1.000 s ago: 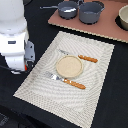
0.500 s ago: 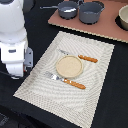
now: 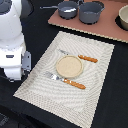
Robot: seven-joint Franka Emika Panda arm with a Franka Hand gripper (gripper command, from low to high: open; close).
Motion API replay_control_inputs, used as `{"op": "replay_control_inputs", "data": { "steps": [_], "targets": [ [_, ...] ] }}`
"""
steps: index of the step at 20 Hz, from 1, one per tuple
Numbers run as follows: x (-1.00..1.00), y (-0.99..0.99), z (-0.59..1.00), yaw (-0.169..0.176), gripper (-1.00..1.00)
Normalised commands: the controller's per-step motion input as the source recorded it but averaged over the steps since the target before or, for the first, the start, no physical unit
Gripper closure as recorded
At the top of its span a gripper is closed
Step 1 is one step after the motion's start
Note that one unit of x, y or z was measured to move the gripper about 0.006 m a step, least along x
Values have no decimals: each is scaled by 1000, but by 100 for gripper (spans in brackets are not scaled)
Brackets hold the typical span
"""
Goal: Place the pan onto the stove and place the fish and sausage into the pan.
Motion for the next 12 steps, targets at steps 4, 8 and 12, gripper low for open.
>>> {"op": "replay_control_inputs", "data": {
  "steps": [4,8,12],
  "targets": [
    [422,688,938,12,100],
    [331,970,1000,0,100],
    [-60,978,784,-7,100]
  ]
}}
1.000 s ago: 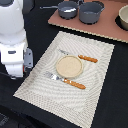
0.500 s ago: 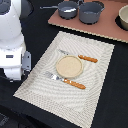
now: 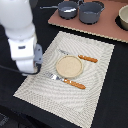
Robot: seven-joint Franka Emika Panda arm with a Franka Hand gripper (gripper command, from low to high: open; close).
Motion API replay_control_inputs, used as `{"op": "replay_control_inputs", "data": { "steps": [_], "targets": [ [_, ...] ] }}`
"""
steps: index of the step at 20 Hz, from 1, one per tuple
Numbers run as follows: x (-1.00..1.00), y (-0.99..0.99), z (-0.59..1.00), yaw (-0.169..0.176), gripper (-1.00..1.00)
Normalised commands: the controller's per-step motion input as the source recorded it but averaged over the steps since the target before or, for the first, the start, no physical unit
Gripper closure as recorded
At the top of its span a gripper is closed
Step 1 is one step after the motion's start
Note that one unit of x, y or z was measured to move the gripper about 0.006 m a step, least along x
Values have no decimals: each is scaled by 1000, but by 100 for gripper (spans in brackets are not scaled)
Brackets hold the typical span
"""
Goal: Place the pan onto the stove and place the fish and sausage into the pan.
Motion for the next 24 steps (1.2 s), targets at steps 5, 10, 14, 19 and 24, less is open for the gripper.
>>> {"op": "replay_control_inputs", "data": {
  "steps": [5,10,14,19,24],
  "targets": [
    [-285,934,357,-40,100],
    [-250,950,175,-52,100],
    [-250,943,4,-60,100],
    [-233,966,18,-56,100],
    [-139,995,201,-55,100]
  ]
}}
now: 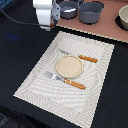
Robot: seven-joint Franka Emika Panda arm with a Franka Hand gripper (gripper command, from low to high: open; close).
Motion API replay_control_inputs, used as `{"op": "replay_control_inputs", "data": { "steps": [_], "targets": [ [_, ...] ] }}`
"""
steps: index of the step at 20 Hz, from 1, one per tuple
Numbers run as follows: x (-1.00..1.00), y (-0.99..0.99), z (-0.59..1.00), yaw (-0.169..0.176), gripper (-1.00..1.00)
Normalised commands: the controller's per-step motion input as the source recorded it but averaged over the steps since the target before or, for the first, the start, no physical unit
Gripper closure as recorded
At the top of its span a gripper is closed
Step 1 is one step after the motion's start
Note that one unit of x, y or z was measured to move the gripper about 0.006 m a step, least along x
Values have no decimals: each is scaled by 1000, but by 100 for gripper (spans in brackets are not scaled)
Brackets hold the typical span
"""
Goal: Place the pan onto the stove and place the fish and sausage into the pan.
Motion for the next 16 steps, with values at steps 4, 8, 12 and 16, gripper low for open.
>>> {"op": "replay_control_inputs", "data": {
  "steps": [4,8,12,16],
  "targets": [
    [-71,999,254,-61,100],
    [-15,996,231,-65,100],
    [-4,879,61,-68,100],
    [86,679,-9,-59,100]
  ]
}}
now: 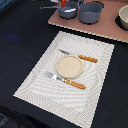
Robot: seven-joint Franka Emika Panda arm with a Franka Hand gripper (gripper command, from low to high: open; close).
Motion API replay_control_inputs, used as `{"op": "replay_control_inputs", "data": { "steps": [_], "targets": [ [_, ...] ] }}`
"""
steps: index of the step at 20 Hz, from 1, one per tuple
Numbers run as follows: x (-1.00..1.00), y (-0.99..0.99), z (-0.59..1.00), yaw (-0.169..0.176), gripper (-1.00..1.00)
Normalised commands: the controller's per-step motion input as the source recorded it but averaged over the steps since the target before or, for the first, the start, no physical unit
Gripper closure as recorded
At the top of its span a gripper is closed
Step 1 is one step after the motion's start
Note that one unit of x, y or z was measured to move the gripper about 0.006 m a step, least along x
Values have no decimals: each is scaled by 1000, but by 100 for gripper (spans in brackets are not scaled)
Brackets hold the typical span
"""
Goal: Place the pan onto the stove and place the fish and sausage into the pan.
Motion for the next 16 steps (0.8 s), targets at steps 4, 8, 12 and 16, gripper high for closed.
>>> {"op": "replay_control_inputs", "data": {
  "steps": [4,8,12,16],
  "targets": [
    [312,538,-23,-61,100],
    [285,483,-94,-51,100],
    [242,471,-61,-49,100],
    [199,439,-14,-46,-100]
  ]
}}
